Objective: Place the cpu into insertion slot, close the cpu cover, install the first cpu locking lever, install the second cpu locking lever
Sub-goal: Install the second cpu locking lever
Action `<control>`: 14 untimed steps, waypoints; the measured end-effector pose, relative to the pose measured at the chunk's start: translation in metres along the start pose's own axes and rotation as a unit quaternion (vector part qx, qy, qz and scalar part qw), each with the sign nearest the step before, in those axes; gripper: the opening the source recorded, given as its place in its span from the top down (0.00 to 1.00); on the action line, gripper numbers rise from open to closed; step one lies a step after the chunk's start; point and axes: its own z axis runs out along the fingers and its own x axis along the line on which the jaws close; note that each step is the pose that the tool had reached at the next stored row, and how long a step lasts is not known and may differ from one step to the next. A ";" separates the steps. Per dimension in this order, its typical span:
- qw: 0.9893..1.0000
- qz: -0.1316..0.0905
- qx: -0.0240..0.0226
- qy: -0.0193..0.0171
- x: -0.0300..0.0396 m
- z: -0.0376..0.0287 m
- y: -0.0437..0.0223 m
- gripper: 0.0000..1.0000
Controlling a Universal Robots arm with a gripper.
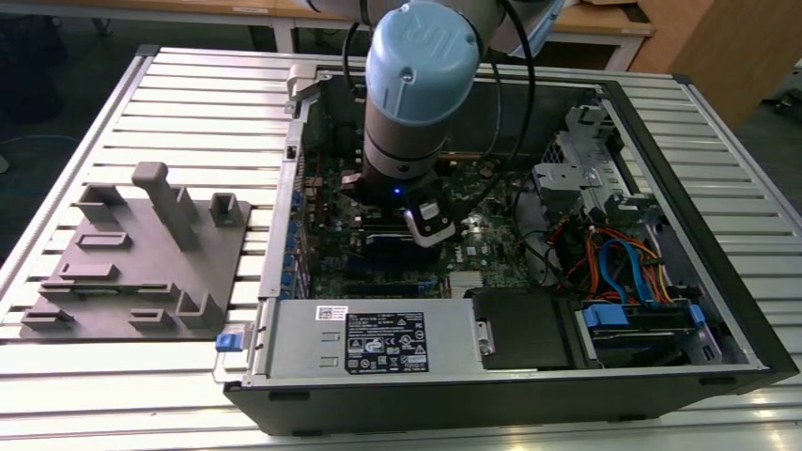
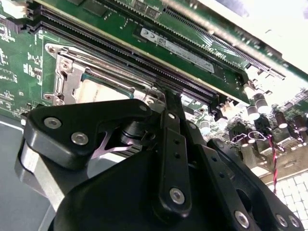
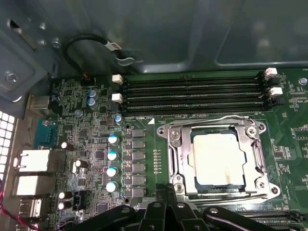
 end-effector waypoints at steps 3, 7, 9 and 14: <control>1.000 0.000 0.000 0.000 0.0004 -0.0012 0.0006 0.90; 1.000 0.000 -0.001 0.000 0.0010 -0.0036 0.0014 0.90; 1.000 0.000 -0.002 0.000 0.0017 -0.0058 0.0021 0.90; 1.000 0.000 -0.003 0.000 0.0027 -0.0144 0.0050 0.90</control>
